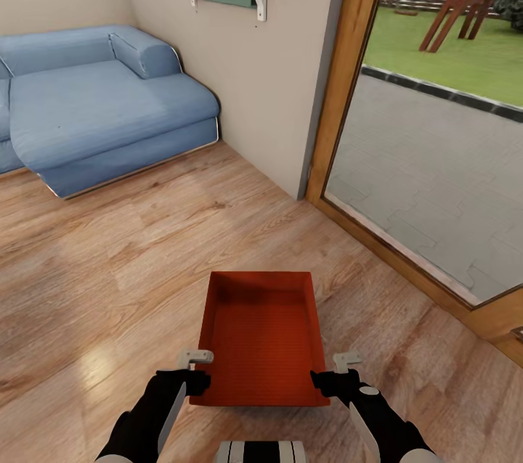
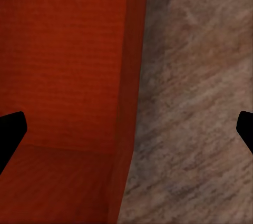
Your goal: Move the two storage containers from the living room to the garage. In the garage, place one container on the floor and stack the other container on top of it (either order is fine).
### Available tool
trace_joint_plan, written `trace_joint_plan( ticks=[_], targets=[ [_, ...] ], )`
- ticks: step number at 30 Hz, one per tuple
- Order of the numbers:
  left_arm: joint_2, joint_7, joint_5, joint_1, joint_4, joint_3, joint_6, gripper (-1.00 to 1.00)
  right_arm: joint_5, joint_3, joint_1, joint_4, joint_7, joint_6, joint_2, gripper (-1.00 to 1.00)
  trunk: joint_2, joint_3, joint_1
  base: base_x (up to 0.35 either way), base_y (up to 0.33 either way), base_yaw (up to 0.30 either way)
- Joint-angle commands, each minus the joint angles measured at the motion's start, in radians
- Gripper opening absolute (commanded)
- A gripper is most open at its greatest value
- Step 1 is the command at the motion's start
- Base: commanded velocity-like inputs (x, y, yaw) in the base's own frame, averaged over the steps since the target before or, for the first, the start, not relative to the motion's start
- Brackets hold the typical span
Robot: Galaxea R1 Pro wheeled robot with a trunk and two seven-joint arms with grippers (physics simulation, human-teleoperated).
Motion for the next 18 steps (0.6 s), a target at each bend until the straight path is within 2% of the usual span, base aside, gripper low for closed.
trace_joint_plan(
  ticks=[1, 18],
  targets=[
    [-0.001, -0.004, -0.010, 0.000, -0.001, 0.003, 0.005, 1.00, 0.003, 0.000, 0.000, -0.002, 0.002, 0.006, 0.000, 1.00, 0.000, -0.001, 0.000, 0.000, 0.000, 0.000],
    [0.002, -0.005, -0.010, -0.001, 0.019, 0.003, 0.004, 1.00, 0.003, 0.001, 0.000, -0.002, 0.002, 0.006, 0.000, 1.00, 0.000, -0.001, 0.000, 0.000, 0.000, 0.000]
  ],
)
